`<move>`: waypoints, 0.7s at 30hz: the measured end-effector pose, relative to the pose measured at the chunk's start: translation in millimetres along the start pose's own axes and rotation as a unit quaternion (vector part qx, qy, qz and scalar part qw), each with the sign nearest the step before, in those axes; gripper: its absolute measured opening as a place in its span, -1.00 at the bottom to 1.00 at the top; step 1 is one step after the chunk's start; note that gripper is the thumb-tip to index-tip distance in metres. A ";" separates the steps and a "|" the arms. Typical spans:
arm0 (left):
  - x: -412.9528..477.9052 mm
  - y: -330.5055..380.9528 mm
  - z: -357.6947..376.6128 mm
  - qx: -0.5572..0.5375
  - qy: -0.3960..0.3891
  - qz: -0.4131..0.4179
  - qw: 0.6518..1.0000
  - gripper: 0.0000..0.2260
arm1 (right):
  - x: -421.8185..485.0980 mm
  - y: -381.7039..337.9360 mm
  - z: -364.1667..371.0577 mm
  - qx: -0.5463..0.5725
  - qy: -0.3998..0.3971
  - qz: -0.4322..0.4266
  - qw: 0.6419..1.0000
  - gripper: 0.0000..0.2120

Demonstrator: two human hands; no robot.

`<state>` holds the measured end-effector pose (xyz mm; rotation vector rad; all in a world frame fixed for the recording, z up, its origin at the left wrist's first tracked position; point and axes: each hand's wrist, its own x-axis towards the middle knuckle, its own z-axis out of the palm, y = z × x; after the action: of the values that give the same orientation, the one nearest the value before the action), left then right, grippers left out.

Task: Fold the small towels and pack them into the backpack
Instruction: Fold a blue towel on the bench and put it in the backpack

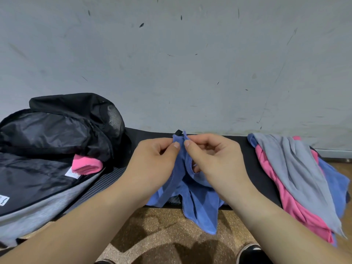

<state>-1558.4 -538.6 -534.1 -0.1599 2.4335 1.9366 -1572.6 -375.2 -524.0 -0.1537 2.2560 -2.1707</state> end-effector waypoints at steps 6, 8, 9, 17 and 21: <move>-1.7 3.5 -1.0 0.012 -0.033 0.013 0.999 -0.63 | -1.7 1.5 2.1 -0.016 -0.035 -0.011 0.999 -0.87; -0.8 2.6 -1.4 0.012 -0.032 0.015 0.999 -0.60 | -2.0 1.2 1.9 -0.030 -0.063 -0.014 0.997 -0.80; -0.2 2.4 -1.8 0.007 -0.035 0.011 0.999 -0.56 | -2.1 1.0 1.4 -0.037 -0.078 -0.015 0.996 -0.74; 0.6 -0.4 -11.7 0.034 -0.032 0.055 0.997 -0.70 | 1.6 -3.0 -1.6 0.062 -0.133 0.098 0.984 -0.54; -4.3 4.8 -14.1 -0.007 -0.058 0.043 0.997 -0.81 | 9.7 3.6 -13.7 -0.016 -0.107 0.023 0.994 -0.67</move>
<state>-1554.1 -551.0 -525.9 0.0580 2.3906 1.9383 -1583.5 -362.2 -526.5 -0.3161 2.1545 -1.9900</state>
